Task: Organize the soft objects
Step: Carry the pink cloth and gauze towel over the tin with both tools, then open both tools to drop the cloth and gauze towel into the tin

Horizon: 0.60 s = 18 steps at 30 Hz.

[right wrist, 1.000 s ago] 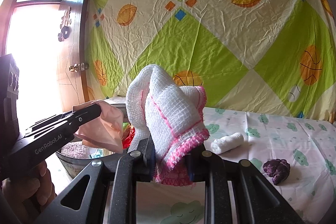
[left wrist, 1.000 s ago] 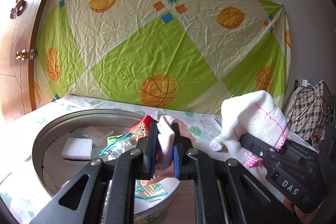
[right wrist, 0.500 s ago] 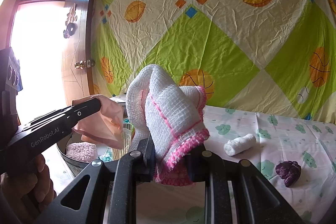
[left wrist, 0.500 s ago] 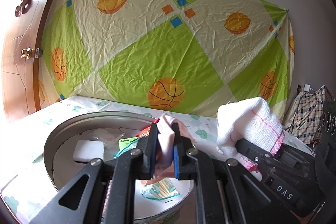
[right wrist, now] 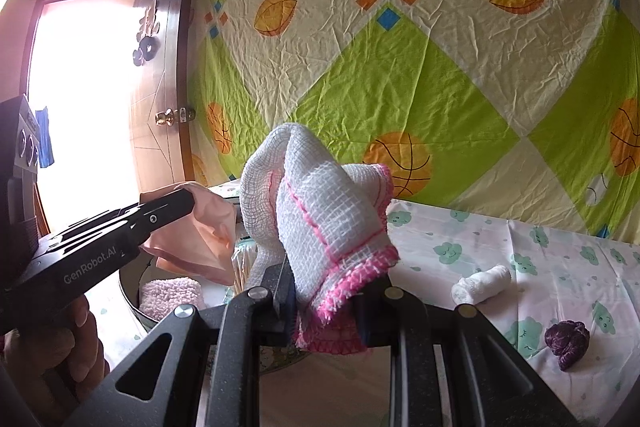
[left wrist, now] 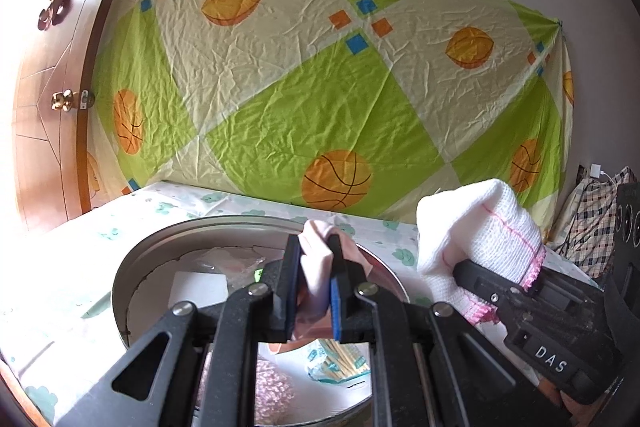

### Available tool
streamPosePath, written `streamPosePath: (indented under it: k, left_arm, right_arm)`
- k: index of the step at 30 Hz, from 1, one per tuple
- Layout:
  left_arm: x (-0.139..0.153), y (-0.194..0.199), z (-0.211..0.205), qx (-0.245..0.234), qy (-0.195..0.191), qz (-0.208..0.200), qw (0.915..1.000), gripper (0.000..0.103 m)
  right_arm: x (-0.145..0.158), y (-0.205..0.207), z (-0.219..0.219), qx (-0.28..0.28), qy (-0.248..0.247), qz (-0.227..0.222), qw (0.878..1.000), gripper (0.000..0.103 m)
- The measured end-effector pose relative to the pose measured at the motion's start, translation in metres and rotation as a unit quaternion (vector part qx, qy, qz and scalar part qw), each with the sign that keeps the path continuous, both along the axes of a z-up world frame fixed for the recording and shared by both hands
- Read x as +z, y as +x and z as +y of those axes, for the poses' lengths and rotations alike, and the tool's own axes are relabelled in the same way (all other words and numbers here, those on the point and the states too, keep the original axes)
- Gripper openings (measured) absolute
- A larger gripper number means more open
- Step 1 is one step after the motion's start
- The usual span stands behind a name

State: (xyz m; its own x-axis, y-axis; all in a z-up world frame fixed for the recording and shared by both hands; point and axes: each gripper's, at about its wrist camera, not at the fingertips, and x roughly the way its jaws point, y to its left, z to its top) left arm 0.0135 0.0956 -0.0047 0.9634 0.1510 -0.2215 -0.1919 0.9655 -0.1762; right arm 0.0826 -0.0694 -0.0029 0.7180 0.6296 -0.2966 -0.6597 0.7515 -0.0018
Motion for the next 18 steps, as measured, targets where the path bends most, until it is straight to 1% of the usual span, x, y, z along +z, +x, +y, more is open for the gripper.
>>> streamPosePath:
  k: [8,11,13,18]
  left_arm:
    - [0.010,0.003,0.027,0.026,0.003,0.011,0.9996,0.010]
    - [0.015,0.007,0.038,0.039,0.014,0.015,0.9990,0.010]
    - [0.017,0.013,0.045,0.044,0.021,0.025,0.9985,0.010]
    - [0.013,0.033,0.064,0.051,0.019,0.062,0.9966,0.010]
  right_arm:
    - [0.020,0.018,0.031,0.031,-0.005,0.023,0.999,0.024]
    - [0.022,0.029,0.049,0.040,-0.016,0.035,0.998,0.024]
    - [0.021,0.038,0.063,0.045,-0.025,0.050,0.997,0.024]
    - [0.014,0.057,0.092,0.052,-0.050,0.075,0.995,0.025]
